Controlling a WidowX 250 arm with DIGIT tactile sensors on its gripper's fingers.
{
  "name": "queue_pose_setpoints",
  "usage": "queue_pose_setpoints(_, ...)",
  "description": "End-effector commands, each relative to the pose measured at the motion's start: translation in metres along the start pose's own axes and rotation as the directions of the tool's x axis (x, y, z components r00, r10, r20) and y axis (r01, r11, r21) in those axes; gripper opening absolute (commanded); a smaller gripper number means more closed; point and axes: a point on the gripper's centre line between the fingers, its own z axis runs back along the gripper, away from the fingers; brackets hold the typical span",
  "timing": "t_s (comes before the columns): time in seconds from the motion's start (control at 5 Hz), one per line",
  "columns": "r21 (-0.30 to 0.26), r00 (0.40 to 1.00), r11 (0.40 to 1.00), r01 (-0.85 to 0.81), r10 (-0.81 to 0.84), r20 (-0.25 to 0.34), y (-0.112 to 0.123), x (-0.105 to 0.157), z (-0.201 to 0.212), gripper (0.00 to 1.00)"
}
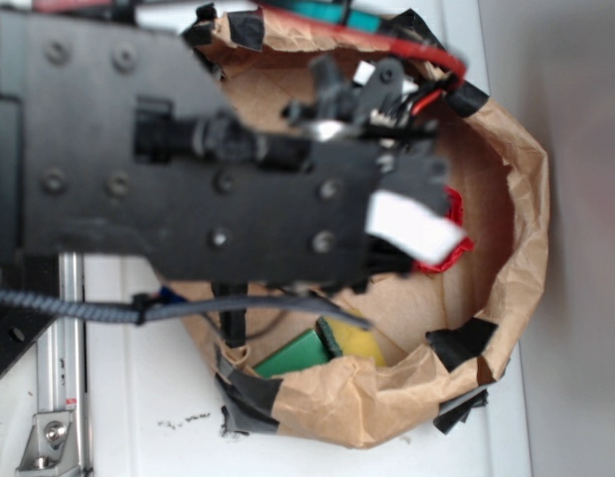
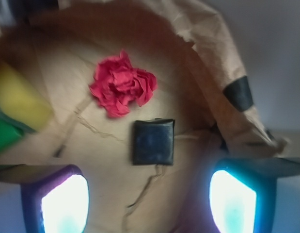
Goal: Grab the black box.
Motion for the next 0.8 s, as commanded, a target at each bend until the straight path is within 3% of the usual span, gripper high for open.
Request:
queue_pose_setpoints(0.0, 0.032, 0.999, 0.999, 0.008, -0.010, 0.048, 0.002, 0.010, 0.014, 1.00)
queue_pose_setpoints(0.4, 0.032, 0.999, 0.999, 0.008, -0.010, 0.048, 0.002, 0.010, 0.014, 1.00)
queue_pose_setpoints(0.6, 0.001, 1.000, 1.000, 0.024, -0.024, 0.001, -0.001, 0.014, -0.023, 1.00)
